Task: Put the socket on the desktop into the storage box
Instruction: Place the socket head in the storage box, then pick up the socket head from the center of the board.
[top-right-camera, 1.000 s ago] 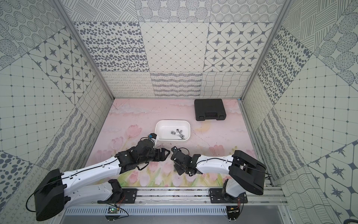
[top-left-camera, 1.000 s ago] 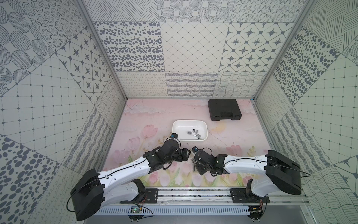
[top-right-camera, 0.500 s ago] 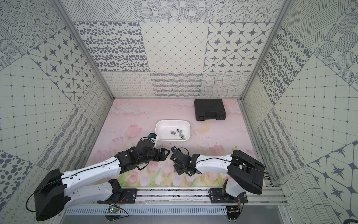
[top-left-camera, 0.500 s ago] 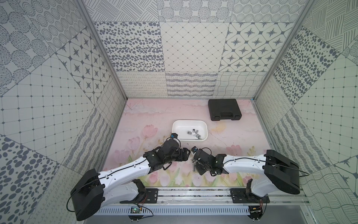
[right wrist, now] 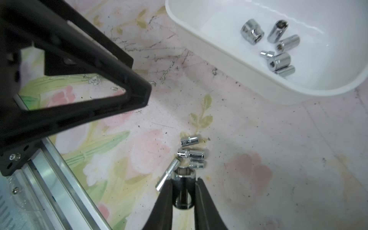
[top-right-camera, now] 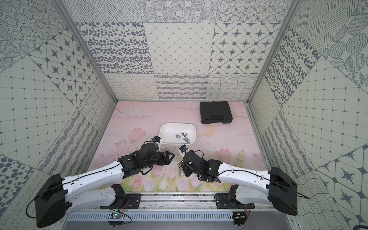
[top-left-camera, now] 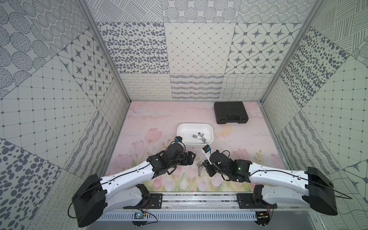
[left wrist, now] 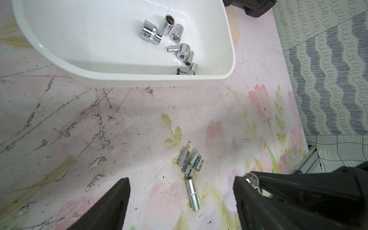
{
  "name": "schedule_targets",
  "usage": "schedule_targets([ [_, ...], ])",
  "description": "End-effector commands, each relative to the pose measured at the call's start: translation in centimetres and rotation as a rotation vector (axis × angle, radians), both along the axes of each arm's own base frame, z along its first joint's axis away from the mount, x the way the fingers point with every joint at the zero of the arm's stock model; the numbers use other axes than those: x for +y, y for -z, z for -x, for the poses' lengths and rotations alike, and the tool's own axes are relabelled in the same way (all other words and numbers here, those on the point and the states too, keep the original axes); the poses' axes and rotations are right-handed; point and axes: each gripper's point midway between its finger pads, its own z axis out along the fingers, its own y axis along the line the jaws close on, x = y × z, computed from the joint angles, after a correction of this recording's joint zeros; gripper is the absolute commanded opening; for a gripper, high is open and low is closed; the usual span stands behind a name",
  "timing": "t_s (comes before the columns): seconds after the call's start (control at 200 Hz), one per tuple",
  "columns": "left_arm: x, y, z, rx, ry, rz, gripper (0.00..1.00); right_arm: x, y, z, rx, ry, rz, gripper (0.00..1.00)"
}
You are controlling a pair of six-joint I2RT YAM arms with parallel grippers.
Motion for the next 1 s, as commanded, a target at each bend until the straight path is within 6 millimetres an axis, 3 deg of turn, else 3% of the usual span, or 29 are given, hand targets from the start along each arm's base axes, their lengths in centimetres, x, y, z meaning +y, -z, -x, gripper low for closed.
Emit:
schedule_targets([
  [0.0,-0.1,-0.3,-0.1,-0.017,0.003,-0.002,0.86,-0.5,-3.2,-3.9,-0.070,0.106,-0.028,0.14],
  [0.14,-0.2,-0.2,0.0,-0.015,0.005,-0.002,0.86,-0.2,-3.4,-9.0,-0.008,0.193,-0.044,0.14],
  [0.31,-0.2,-0.3,0.0,-0.012,0.011,0.002,0.86,1.6,-1.8,-14.6,0.054,0.229,-0.016,0.17],
  [0.41,-0.3,-0.4,0.1,-0.014,0.016,0.004,0.86,2.2,-0.1,-17.2,0.103,0.248,-0.002,0.24],
  [0.515,-0.2,-0.5,0.1,-0.014,0.015,0.007,0.86,2.2,0.8,-18.5,0.125,0.259,0.017,0.37],
  [0.575,-0.4,-0.5,0.2,-0.013,0.020,0.011,0.86,2.1,0.6,-18.3,0.125,0.253,0.030,0.46],
  [0.69,-0.4,-0.6,0.3,-0.012,0.022,0.016,0.86,1.0,-0.9,-16.4,0.111,0.242,0.028,0.49],
  [0.825,-0.4,-0.6,0.2,-0.013,0.018,0.016,0.86,-1.5,-2.9,-11.8,0.054,0.235,0.011,0.51],
  [0.991,-0.4,-0.4,0.1,-0.014,0.015,0.010,0.86,-4.6,-1.3,-4.8,0.075,0.251,0.022,0.53],
])
